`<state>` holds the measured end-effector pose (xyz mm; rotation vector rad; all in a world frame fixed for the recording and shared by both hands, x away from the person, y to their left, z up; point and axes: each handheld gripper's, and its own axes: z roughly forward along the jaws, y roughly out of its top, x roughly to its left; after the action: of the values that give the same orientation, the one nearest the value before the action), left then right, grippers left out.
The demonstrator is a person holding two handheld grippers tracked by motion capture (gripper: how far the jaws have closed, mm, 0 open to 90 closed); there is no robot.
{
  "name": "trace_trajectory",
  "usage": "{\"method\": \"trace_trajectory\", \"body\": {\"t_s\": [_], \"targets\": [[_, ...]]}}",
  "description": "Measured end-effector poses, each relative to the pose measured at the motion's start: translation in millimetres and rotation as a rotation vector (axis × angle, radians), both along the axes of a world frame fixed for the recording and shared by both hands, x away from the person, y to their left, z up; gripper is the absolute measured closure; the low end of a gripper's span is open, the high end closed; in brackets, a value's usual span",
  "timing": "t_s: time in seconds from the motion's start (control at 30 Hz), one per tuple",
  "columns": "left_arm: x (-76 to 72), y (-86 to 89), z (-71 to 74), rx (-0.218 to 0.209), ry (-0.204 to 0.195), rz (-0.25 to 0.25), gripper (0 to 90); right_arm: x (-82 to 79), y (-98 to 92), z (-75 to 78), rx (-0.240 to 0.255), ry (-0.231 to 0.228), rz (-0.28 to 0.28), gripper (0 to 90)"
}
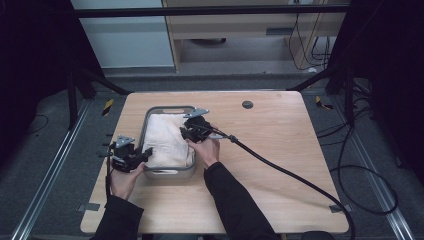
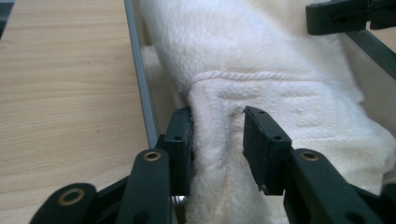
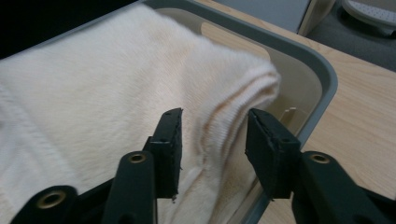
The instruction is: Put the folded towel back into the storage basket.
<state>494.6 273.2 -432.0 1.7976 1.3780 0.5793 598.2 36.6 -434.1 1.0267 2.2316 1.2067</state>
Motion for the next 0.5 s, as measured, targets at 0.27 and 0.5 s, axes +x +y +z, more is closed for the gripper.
{"method": "trace_trajectory", "body": {"t_s": [0.27,0.5], "targets": [[-11.2,-0.3,19.6,-0.024,-0.09,0.001,55.9,-6.0,-20.0,15.8,0.065,-0.038,0.001,46.2],[-20.8,-1.2,29.7,-0.039,-0.133,-0.031,50.8,-18.9,-59.7,33.7,0.108,-0.071,-0.024,36.8]]}}
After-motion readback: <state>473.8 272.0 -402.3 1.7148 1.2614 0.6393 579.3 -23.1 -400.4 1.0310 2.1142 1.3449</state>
